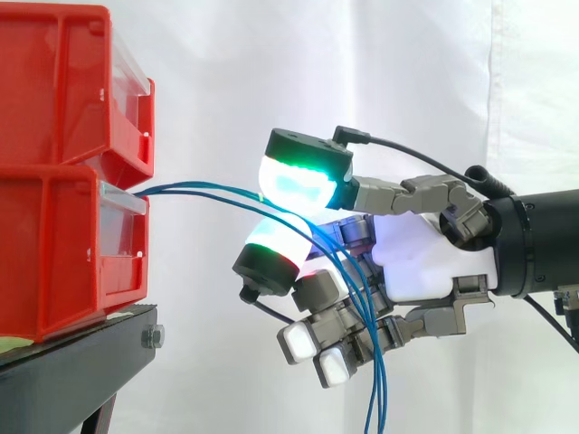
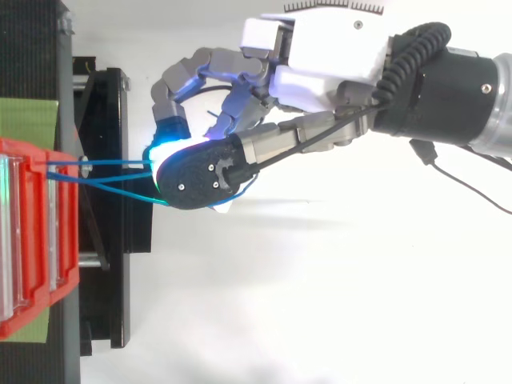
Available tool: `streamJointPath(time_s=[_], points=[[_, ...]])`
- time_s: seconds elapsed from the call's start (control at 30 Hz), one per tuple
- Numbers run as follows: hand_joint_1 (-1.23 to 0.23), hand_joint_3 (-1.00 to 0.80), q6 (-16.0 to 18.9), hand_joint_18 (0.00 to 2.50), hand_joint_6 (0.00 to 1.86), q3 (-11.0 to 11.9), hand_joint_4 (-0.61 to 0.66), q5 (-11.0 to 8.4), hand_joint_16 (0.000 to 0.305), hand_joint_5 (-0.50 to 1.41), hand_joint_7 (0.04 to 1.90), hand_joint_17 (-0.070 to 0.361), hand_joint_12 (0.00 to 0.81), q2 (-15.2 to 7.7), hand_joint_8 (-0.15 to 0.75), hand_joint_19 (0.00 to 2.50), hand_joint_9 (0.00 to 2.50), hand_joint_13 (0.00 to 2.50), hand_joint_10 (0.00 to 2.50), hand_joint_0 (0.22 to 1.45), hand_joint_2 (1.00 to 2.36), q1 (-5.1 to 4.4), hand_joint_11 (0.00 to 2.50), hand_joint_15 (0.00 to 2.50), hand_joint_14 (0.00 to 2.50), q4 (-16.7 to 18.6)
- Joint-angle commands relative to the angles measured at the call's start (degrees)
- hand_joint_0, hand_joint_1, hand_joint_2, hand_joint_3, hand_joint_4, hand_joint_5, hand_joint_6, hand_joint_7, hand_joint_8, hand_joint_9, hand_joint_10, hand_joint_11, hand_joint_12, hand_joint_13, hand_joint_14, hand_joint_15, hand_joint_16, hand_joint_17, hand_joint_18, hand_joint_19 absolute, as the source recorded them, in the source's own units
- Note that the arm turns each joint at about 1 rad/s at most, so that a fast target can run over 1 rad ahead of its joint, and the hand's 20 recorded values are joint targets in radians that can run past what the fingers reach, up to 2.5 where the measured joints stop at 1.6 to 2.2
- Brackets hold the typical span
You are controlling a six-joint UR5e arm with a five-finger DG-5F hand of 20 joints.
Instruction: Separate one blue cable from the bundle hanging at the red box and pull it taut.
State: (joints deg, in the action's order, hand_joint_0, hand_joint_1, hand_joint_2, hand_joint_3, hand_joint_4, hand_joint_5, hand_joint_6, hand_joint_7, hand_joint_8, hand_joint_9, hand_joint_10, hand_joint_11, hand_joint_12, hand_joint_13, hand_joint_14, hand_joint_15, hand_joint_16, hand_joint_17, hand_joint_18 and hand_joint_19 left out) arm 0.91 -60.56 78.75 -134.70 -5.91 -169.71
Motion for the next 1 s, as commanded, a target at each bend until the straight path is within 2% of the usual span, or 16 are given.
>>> streamJointPath(time_s=[0.0, 0.07, 0.17, 0.2, 0.3, 0.4, 0.43, 0.5, 0.63, 0.67, 0.77, 0.8, 0.97], points=[[-0.70, -0.34, -0.4, 0.81, 0.91, 0.0, 0.11, 0.00, 0.044, -0.19, 1.22, 0.100, 0.332, 0.0, 0.312, 0.68, 1.11, 0.94, 0.02, 0.62, 1.01, -0.16, 1.06, 0.59, 0.02, 0.0], [-0.72, -0.33, -0.7, 0.81, 0.91, 0.0, 0.09, -0.17, 0.044, -0.19, 1.23, 0.100, 0.333, 0.0, 0.314, 0.67, 1.10, 0.94, 0.02, 0.64, 1.02, -0.16, 1.06, 0.60, 0.02, 0.0], [-0.83, -0.38, -0.9, 0.80, 0.92, 0.0, 0.00, -0.17, 0.043, -0.20, 1.26, 0.097, 0.317, 0.0, 0.292, 0.63, 1.07, 0.92, 0.02, 0.72, 1.01, -0.16, 1.09, 0.58, 0.02, 0.1], [-0.84, -0.42, -0.9, 0.79, 0.93, 0.0, -0.03, -0.17, 0.043, -0.20, 1.22, 0.096, 0.312, 0.0, 0.289, 0.62, 1.07, 0.92, 0.02, 0.74, 1.01, -0.16, 1.08, 0.57, 0.02, 0.0], [-0.86, -0.50, -0.9, 0.79, 0.93, 0.0, 0.01, -0.17, 0.042, -0.20, 1.27, 0.094, 0.308, 0.0, 0.281, 0.62, 1.08, 0.91, 0.02, 0.78, 1.00, -0.16, 1.08, 0.58, 0.02, 0.1], [-0.88, -0.50, -0.9, 0.79, 0.93, 0.0, 0.07, -0.17, 0.042, -0.19, 1.24, 0.094, 0.306, 0.0, 0.284, 0.62, 1.10, 0.91, 0.02, 0.73, 1.00, -0.16, 1.09, 0.58, 0.02, 0.1], [-0.88, -0.50, -0.9, 0.79, 0.93, 0.0, 0.07, -0.17, 0.042, -0.19, 1.22, 0.094, 0.304, 0.0, 0.284, 0.62, 1.10, 0.91, 0.02, 0.71, 1.00, -0.25, 1.09, 0.58, 0.02, 0.1], [-0.83, -0.50, -0.9, 0.79, 0.92, 0.0, 0.10, -0.17, 0.042, -0.19, 1.17, 0.095, 0.316, 0.0, 0.298, 0.65, 1.12, 0.92, 0.02, 0.59, 1.00, -0.25, 1.09, 0.59, 0.02, 0.1], [-0.74, -0.50, -0.9, 0.82, 0.92, 0.0, 0.13, -0.17, 0.046, -0.18, 1.17, 0.103, 0.338, 0.1, 0.315, 0.66, 1.13, 0.94, 0.02, 0.52, 1.00, -0.16, 1.07, 0.59, 0.02, 0.0], [-0.65, -0.50, -0.9, 0.83, 0.91, 0.0, 0.13, -0.17, 0.047, -0.18, 1.15, 0.106, 0.345, 0.0, 0.326, 0.68, 1.14, 0.95, 0.02, 0.51, 1.00, -0.16, 1.06, 0.59, 0.02, 0.0], [-0.52, -0.50, -0.9, 0.84, 0.90, 0.0, 0.14, -0.17, 0.047, -0.18, 1.16, 0.107, 0.350, 0.0, 0.329, 0.69, 1.15, 0.95, 0.02, 0.51, 1.00, -0.16, 1.04, 0.59, 0.02, 0.0], [-0.48, -0.50, -0.9, 0.83, 0.90, 0.0, 0.14, -0.17, 0.045, -0.18, 1.18, 0.102, 0.342, 0.0, 0.320, 0.70, 1.13, 0.95, 0.02, 0.56, 1.00, -0.16, 1.05, 0.61, 0.02, 0.0], [-0.53, -0.44, -0.9, 0.82, 0.90, 0.0, 0.12, -0.17, 0.044, -0.20, 1.19, 0.100, 0.342, 0.0, 0.314, 0.69, 1.07, 0.93, 0.02, 0.62, 1.01, -0.16, 1.03, 0.60, 0.02, 0.0]])
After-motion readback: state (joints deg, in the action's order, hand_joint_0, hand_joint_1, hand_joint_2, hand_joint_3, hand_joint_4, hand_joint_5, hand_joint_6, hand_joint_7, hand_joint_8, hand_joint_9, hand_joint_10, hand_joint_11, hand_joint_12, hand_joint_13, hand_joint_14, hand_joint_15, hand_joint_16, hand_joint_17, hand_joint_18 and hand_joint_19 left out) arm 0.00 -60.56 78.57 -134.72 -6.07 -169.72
